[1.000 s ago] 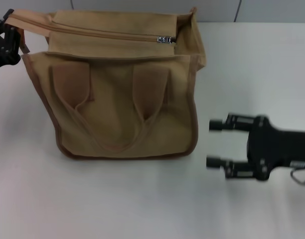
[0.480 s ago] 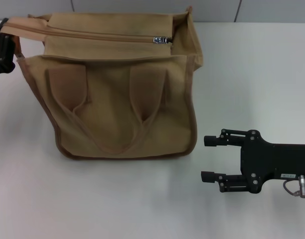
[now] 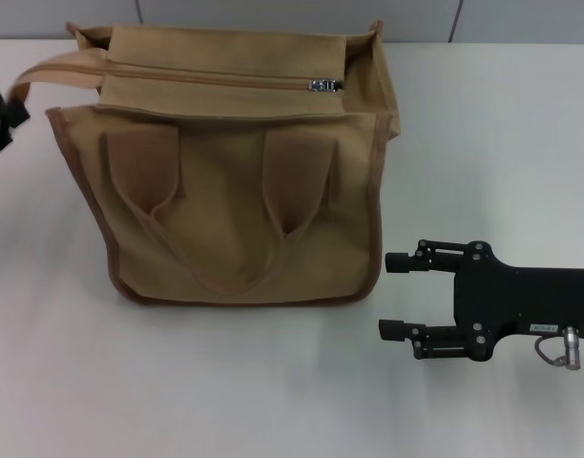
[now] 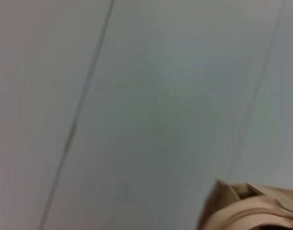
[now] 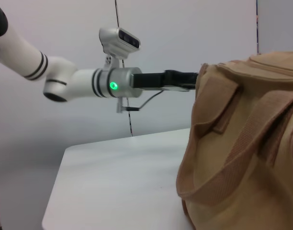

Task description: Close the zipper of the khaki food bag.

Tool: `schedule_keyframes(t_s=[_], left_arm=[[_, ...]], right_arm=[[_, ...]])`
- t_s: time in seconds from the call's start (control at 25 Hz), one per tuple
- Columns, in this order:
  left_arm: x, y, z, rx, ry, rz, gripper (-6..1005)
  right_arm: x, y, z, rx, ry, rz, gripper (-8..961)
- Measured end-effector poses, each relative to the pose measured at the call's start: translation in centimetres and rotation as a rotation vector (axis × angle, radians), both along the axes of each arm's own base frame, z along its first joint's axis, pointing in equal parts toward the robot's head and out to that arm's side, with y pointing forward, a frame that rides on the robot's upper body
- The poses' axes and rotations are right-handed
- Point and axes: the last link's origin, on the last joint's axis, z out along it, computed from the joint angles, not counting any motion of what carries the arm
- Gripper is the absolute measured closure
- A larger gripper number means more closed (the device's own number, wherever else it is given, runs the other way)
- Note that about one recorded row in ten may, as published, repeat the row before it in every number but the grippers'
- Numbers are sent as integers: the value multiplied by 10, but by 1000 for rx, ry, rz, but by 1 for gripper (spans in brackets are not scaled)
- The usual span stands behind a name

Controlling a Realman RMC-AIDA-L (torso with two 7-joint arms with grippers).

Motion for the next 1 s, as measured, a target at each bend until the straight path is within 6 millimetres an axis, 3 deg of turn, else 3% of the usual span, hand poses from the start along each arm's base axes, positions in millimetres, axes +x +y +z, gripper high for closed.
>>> schedule_keyframes(t_s=[0.16, 0.28, 0.48, 0.64, 0.72, 1.0], left_arm=[[-1, -12, 19, -148, 16, -19, 653], [1, -21, 24, -195, 0, -53, 416], [13, -38, 14, -291, -16, -168, 217], [26, -49, -14, -414, 11, -287, 199], [35, -57, -43, -517, 46, -377, 190], [45, -55, -82, -565, 120, -458, 167]], right_arm=[[-2, 3, 0, 3, -3, 4, 202], [-3, 5, -1, 2, -2, 6, 203], [-4, 5, -2, -4, -1, 6, 203], [-5, 3, -3, -13, 7, 2, 204], [-5, 2, -5, -20, 10, -1, 204], [-11, -1, -17, -83, 14, 10, 204]])
